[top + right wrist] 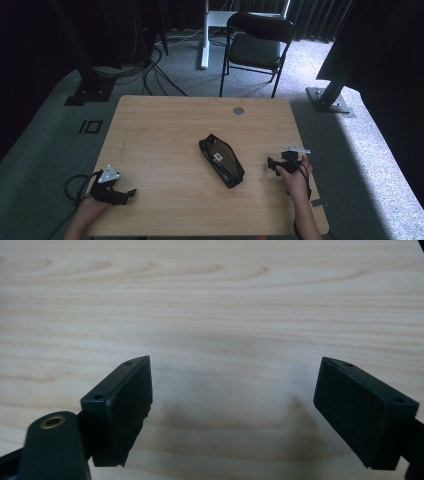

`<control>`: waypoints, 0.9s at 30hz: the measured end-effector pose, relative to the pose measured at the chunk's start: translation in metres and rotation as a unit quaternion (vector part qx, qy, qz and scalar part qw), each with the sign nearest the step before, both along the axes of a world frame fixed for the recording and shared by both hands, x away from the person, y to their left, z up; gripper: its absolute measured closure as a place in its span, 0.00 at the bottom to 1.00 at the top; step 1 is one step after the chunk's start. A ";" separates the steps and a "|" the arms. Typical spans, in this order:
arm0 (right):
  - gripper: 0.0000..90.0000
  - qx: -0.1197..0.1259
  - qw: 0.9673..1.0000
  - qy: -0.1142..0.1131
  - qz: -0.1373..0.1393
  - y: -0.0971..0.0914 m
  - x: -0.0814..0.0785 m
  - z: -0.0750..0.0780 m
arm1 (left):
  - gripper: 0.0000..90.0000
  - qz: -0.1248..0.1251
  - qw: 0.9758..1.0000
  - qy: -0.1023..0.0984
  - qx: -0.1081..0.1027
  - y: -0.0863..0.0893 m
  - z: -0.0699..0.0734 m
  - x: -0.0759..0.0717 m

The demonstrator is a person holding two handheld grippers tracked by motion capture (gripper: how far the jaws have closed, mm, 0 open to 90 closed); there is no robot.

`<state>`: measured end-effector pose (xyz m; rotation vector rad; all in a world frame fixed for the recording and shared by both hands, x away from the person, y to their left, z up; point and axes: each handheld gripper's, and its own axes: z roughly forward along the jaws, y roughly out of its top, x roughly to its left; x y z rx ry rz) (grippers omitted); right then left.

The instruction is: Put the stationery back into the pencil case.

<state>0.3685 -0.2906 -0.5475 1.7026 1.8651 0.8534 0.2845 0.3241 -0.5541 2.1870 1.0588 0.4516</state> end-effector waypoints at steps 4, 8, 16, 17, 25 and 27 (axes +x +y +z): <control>0.17 0.002 1.000 -0.003 -0.007 -0.002 -0.007 -0.003 | 0.02 0.000 1.000 0.000 0.000 0.000 0.000 0.000; 0.16 -0.004 1.000 0.010 -0.016 -0.003 -0.015 -0.006 | 0.02 0.000 1.000 0.000 0.000 0.000 0.000 0.000; 0.14 -0.022 0.999 -0.012 -0.022 -0.003 -0.031 -0.011 | 0.02 0.000 1.000 0.000 0.000 0.000 0.000 0.000; 0.14 -0.022 0.999 -0.012 -0.020 -0.004 -0.032 -0.011 | 0.02 0.000 1.000 0.000 0.000 0.000 0.000 0.000; 0.14 -0.022 1.000 -0.012 -0.016 -0.004 -0.032 -0.012 | 0.02 0.005 1.000 0.000 -0.002 -0.001 0.000 0.001; 0.14 -0.022 1.000 -0.012 -0.016 -0.004 -0.032 -0.012 | 0.02 0.008 1.000 0.000 -0.001 -0.001 0.000 0.001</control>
